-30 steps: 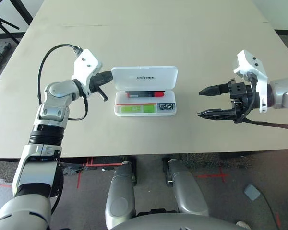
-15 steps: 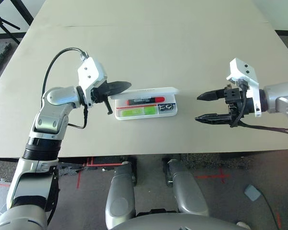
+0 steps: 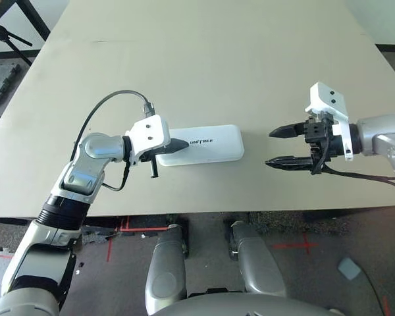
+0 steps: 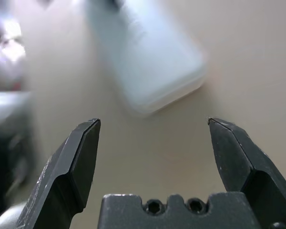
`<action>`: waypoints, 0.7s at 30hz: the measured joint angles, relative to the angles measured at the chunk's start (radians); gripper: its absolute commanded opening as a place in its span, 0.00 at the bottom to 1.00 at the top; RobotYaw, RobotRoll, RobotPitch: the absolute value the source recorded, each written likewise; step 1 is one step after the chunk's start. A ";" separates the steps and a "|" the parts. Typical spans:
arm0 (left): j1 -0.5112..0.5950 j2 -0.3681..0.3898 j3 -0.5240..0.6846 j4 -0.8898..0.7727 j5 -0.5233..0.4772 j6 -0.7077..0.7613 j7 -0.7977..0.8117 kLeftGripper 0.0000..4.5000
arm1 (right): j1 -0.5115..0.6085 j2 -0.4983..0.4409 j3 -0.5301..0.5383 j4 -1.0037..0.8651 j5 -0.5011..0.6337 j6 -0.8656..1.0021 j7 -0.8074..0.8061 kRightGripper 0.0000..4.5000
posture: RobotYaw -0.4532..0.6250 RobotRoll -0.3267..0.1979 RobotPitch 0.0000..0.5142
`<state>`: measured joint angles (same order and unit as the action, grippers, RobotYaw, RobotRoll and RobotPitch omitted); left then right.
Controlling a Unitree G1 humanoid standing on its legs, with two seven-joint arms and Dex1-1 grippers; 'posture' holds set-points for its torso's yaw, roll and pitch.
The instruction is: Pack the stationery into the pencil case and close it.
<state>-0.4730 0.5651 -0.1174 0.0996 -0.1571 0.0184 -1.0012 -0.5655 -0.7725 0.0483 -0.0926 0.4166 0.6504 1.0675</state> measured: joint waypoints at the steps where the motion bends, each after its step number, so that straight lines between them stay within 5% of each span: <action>1: 0.000 -0.024 0.023 -0.001 -0.023 0.000 0.022 0.20 | -0.008 0.027 -0.010 0.039 -0.017 -0.037 -0.035 1.00 | 0.36 0.62 0.46; 10: 0.033 -0.090 0.273 -0.006 -0.117 0.053 0.303 0.98 | -0.009 0.182 -0.132 0.216 -0.072 -0.252 -0.281 1.00 | 0.36 0.62 0.45; 21: 0.136 -0.143 0.495 0.003 -0.052 0.019 0.751 0.99 | 0.025 0.322 -0.367 0.567 -0.187 -0.644 -0.785 1.00 | 0.36 0.62 0.47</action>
<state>-0.3366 0.4225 0.3777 0.1022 -0.2094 0.0370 -0.2504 -0.5408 -0.4508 -0.3190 0.4745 0.2293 0.0063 0.2822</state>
